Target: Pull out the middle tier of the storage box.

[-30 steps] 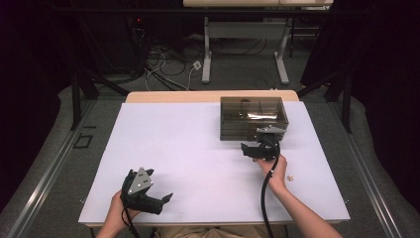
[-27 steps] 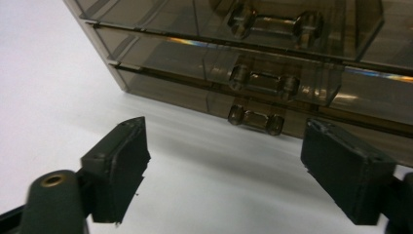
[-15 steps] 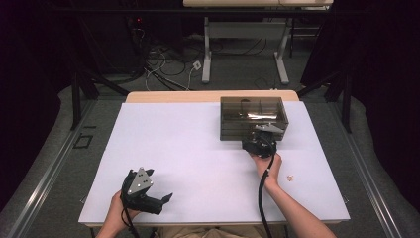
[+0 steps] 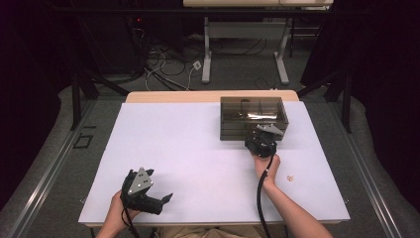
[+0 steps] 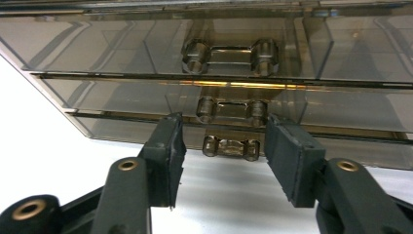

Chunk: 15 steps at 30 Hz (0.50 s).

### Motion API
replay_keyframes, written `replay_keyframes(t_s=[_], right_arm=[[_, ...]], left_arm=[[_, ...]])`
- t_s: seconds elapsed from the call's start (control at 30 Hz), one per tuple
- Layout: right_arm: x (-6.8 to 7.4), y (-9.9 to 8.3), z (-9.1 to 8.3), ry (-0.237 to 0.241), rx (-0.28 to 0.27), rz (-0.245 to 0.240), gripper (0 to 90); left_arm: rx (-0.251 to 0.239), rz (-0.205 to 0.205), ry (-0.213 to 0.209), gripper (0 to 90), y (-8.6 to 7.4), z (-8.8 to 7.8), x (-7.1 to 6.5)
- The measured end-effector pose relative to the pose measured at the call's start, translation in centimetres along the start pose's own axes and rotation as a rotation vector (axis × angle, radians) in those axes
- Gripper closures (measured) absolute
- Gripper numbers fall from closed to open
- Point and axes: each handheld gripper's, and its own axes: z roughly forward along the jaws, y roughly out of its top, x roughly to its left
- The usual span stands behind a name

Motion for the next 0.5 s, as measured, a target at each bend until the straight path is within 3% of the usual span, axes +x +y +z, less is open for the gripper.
replay_keyframes(t_s=[0.5], right_arm=[[0.31, -0.19, 0.43, -0.041, 0.003, 0.015, 55.9]], left_arm=[[0.001, 0.000, 0.004, 0.0, 0.01, 0.02, -0.01]])
